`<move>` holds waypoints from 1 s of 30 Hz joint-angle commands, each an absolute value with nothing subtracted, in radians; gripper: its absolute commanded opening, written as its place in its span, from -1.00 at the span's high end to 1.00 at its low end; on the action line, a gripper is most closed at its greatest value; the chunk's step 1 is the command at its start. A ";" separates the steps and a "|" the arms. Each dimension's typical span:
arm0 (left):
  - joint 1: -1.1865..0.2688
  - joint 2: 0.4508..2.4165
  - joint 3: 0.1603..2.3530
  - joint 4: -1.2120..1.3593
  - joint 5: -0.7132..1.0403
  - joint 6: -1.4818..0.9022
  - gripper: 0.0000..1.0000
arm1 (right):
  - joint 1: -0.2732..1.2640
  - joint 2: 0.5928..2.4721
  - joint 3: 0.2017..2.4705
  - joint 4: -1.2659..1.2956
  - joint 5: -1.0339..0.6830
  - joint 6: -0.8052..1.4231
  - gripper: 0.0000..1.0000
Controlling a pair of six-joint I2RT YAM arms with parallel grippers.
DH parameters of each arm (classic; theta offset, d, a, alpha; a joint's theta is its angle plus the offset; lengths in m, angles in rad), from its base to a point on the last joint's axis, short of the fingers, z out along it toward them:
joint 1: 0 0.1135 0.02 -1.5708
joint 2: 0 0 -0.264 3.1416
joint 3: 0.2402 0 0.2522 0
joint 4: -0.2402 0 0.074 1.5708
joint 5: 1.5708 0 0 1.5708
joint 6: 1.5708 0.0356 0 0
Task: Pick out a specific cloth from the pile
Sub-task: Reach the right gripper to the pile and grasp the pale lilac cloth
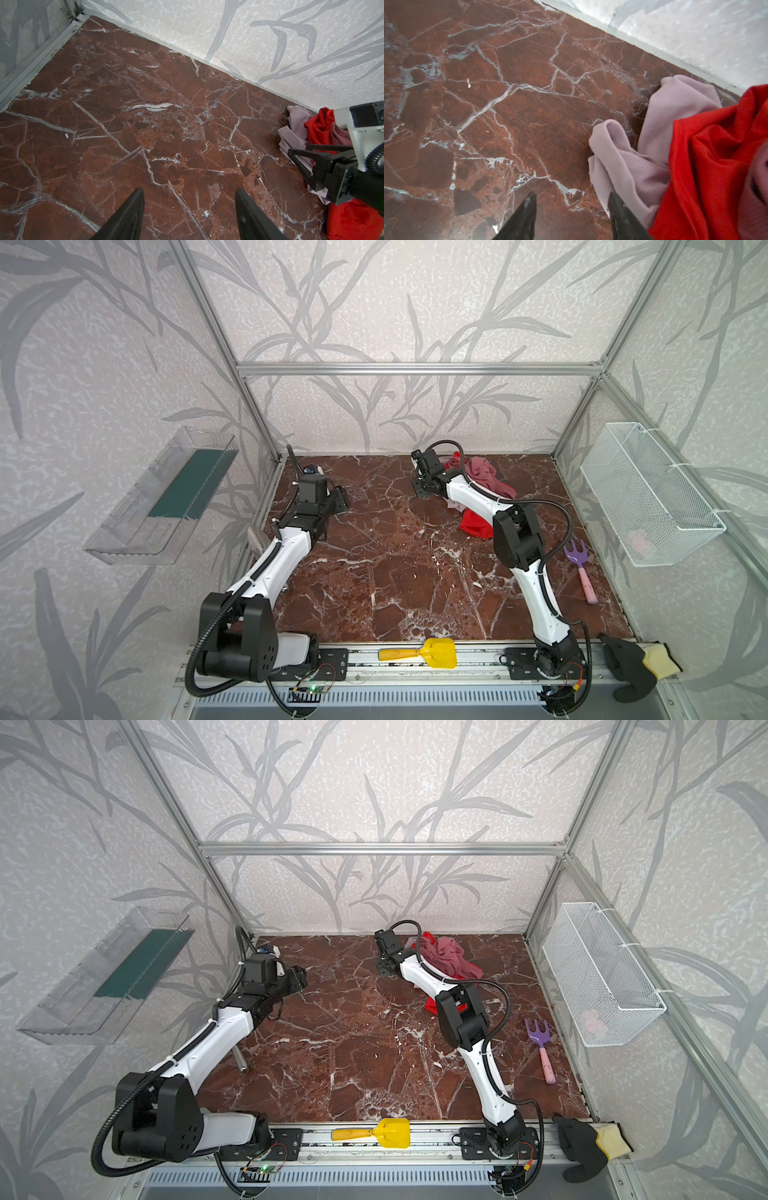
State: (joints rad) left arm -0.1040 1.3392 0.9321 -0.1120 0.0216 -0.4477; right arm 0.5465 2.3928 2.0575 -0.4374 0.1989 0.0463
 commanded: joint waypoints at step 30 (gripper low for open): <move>-0.104 1.407 0.946 -0.129 0.020 -0.436 -0.33 | 0.514 2.705 2.489 -0.648 0.374 -0.044 0.39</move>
State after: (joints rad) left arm -0.1040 1.4025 0.9321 -0.1131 0.0216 -0.4446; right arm 0.5159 2.6778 2.4466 -0.6266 0.3573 -0.0341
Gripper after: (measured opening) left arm 0.666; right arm 0.332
